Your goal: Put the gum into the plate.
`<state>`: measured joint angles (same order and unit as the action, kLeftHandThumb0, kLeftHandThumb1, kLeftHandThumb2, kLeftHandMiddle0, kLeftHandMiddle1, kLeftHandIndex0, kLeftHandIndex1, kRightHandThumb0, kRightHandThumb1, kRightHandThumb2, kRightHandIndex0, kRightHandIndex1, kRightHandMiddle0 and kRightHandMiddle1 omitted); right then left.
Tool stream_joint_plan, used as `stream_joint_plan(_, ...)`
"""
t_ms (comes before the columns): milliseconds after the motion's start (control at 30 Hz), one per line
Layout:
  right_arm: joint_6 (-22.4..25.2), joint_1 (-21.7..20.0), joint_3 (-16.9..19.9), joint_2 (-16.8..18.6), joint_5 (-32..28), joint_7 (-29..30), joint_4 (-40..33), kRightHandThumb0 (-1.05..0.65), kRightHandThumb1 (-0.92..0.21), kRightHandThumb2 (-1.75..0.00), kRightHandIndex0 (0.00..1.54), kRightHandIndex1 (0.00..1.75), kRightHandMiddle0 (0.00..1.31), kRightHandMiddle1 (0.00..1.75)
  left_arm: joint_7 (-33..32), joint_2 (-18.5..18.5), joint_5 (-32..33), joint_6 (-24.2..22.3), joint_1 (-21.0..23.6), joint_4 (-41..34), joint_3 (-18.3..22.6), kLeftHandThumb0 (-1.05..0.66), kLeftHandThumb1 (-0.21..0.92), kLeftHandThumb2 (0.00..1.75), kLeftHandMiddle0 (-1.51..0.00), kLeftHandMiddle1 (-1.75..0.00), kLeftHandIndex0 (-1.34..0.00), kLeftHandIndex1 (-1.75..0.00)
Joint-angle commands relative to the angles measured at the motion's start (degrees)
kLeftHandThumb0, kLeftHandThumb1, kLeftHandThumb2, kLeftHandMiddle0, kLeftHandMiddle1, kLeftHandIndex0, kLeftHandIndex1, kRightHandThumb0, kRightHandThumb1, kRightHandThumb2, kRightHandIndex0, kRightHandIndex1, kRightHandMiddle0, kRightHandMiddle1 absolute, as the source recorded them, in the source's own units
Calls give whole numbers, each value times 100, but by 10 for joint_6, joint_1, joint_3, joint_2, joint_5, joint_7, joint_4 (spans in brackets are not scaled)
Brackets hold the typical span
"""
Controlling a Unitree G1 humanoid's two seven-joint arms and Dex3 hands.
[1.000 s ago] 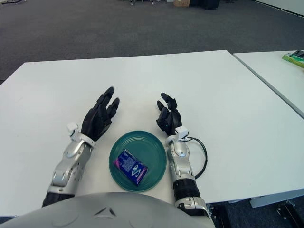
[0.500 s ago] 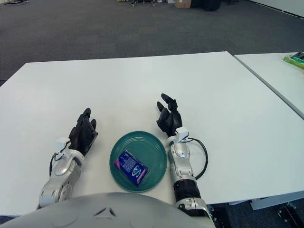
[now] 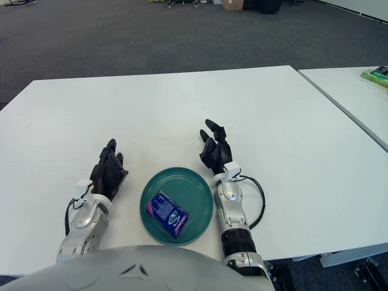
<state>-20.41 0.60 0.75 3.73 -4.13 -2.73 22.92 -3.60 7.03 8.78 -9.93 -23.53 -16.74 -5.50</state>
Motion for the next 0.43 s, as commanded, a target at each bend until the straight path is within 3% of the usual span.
stream_joint_plan(0,40,76,13,-9,0,1,85,-74,-92,-95,40,0,0,64,-5,20,10,-10,-25,61,7,-105,92,108,-1,-1,0,0)
stream_joint_plan(200,40,92,13,-15,6,1,69,-70,-92,-96,29,0,0,54,-3,25,23,21,-23,88,10,-104,92,105,-3,-1,0,0)
stream_joint_plan(400,21,113,14,-20,15,5,52,-65,-92,-97,18,0,0,43,16,25,26,100,-28,124,4,-103,92,103,-5,-2,0,0)
